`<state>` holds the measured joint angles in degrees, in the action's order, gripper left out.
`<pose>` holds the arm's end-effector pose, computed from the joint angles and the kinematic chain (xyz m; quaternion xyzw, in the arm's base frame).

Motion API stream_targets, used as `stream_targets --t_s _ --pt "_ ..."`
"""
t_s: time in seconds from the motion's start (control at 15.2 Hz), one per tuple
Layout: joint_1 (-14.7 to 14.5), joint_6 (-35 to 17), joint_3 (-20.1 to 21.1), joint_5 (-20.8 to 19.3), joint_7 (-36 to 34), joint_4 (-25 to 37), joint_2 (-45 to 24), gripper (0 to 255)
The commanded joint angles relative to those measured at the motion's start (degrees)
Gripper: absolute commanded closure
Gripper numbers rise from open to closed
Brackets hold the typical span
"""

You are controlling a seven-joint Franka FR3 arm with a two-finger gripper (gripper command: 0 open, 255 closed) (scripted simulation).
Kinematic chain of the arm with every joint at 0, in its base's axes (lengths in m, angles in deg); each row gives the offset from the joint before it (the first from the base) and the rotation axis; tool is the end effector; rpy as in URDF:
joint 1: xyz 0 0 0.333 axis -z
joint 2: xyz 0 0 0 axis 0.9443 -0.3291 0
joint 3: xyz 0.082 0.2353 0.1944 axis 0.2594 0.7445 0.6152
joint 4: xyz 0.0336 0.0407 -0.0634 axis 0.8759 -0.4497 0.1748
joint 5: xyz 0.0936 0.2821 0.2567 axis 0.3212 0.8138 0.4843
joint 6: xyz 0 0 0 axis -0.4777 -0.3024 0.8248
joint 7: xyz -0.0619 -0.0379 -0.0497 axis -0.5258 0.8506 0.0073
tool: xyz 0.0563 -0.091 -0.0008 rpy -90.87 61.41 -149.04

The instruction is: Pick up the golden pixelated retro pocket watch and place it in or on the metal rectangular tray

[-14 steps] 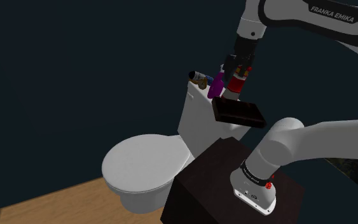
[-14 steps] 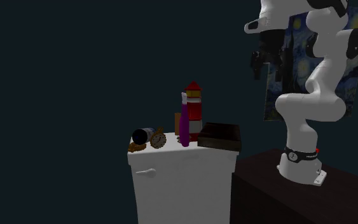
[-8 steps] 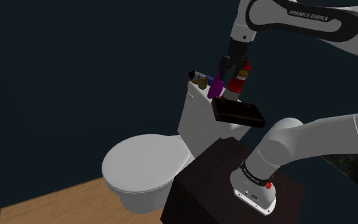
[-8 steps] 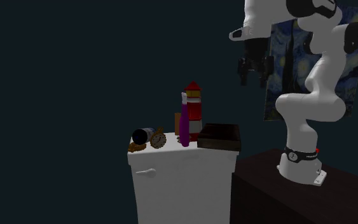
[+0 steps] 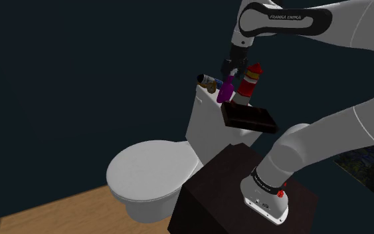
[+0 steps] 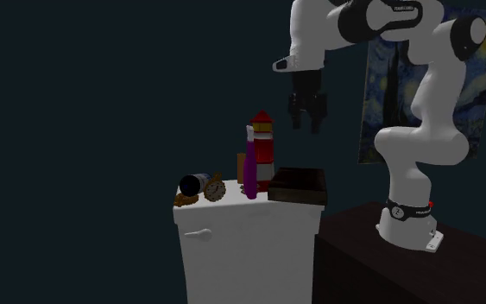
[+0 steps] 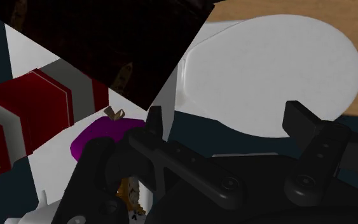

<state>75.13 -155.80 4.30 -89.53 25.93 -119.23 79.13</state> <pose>0.3899 -0.1095 0.5425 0.9938 -0.1010 -0.0372 0.0272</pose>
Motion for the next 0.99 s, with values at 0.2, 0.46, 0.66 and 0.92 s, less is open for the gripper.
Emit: stream_targets --t_s 0.2,0.46,0.66,0.92 --pt "0.9 -5.2 -3.6 0.1 4.0 4.9 -10.3 0" --pt "1.8 -8.0 -6.0 1.3 7.3 10.3 -18.8 0" --pt "2.6 -9.4 -7.5 2.7 9.9 15.1 -25.4 0" --pt "4.2 -10.4 -8.8 5.3 13.4 22.5 -34.4 0"
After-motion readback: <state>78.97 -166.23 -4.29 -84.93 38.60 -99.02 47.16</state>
